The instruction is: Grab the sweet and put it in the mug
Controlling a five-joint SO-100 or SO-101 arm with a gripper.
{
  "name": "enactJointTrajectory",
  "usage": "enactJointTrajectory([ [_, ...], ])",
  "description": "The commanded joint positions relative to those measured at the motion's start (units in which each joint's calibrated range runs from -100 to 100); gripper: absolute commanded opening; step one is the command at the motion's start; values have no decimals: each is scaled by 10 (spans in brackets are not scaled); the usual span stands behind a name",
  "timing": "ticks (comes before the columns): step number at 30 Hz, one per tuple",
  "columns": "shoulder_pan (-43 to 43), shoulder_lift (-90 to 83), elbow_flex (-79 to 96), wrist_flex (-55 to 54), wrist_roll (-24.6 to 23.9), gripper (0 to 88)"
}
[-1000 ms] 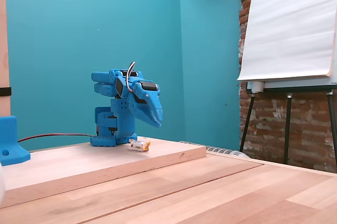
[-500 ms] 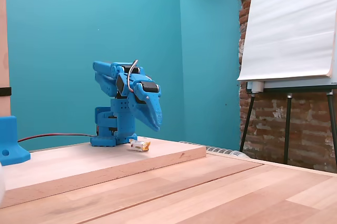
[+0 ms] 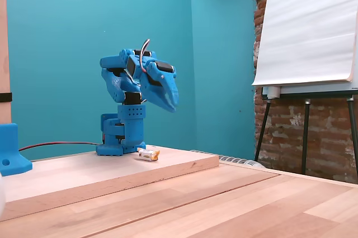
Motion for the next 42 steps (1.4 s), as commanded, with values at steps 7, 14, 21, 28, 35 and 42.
enactJointTrajectory([
  [7, -96, -3, -121, 249, 198, 39],
  [14, -119, -3, -112, 402, 314, 38],
  [21, -90, -13, -112, 471, 397, 38],
  [28, 4, -28, -101, 483, 463, 38],
  [35, 37, -21, -23, 482, 498, 40],
  [42, 35, -17, 19, 414, 477, 40],
])
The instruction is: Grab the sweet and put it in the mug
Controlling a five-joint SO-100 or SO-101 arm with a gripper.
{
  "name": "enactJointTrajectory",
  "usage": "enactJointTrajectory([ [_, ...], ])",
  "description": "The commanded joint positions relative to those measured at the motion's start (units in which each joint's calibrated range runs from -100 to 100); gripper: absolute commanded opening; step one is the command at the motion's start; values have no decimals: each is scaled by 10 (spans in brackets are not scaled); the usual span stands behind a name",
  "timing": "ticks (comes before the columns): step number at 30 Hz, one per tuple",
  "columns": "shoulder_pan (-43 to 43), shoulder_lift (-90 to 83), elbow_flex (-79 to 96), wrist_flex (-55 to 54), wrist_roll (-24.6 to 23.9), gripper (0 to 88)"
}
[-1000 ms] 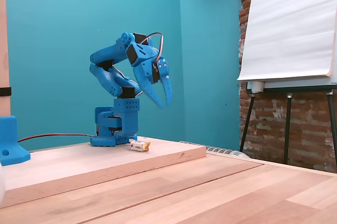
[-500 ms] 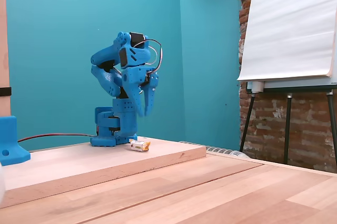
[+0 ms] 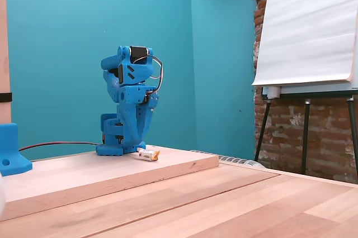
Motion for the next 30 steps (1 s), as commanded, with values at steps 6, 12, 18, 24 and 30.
enactJointTrajectory([
  [6, 3, 77, 24, -146, -26, 45],
  [12, 1, 97, 51, -170, -25, 115],
  [18, -26, 97, 53, -170, -25, 231],
  [24, -42, 97, 55, -170, -21, 298],
  [30, -37, 96, 0, -169, -21, 301],
])
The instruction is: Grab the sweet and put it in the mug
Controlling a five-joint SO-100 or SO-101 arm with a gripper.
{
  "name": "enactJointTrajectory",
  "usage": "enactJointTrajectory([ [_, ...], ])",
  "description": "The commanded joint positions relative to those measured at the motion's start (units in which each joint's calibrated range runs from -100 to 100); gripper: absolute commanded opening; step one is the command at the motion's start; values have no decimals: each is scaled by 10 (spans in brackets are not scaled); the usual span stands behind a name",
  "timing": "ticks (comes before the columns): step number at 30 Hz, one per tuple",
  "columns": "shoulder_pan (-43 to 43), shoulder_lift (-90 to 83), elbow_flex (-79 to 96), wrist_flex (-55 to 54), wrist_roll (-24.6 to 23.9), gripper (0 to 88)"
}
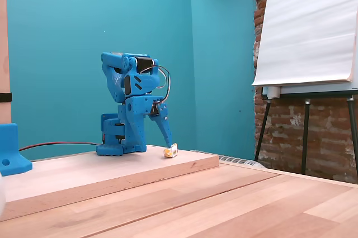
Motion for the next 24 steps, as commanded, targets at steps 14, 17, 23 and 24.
enactJointTrajectory([
  [14, 42, -7, -46, 31, -21, 301],
  [17, 21, -7, -45, 47, -57, 301],
  [23, -28, -27, -54, 46, -151, 301],
  [24, -34, -34, -55, 46, -166, 301],
])
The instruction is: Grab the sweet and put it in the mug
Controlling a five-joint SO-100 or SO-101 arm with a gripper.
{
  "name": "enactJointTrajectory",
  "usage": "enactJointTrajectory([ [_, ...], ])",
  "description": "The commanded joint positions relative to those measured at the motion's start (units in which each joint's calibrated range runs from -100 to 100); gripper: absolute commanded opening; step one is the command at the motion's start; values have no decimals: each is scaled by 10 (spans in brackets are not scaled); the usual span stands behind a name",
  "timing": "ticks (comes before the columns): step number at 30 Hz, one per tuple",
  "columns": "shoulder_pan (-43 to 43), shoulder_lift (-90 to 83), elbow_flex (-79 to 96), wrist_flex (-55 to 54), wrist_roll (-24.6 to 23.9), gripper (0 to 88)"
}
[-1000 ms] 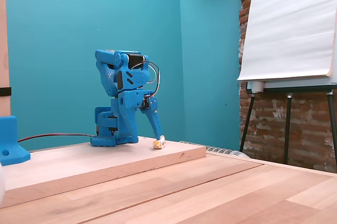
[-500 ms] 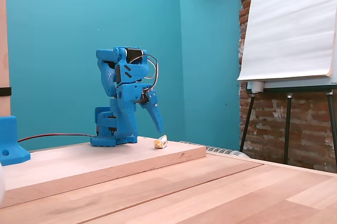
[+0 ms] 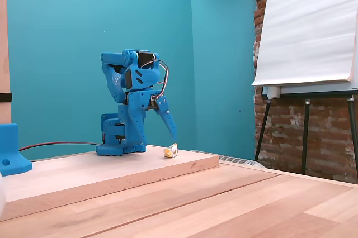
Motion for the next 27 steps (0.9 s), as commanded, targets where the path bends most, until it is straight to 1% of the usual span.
enactJointTrajectory([
  [1, -23, -28, -14, 3, -48, 301],
  [7, -58, -43, -5, 3, -115, 301],
  [12, -99, -39, -2, 3, -146, 301],
  [15, -126, -36, -2, 3, -155, 301],
  [21, -171, -35, 13, 3, -157, 301],
  [27, -174, -35, 27, 2, -152, 301],
])
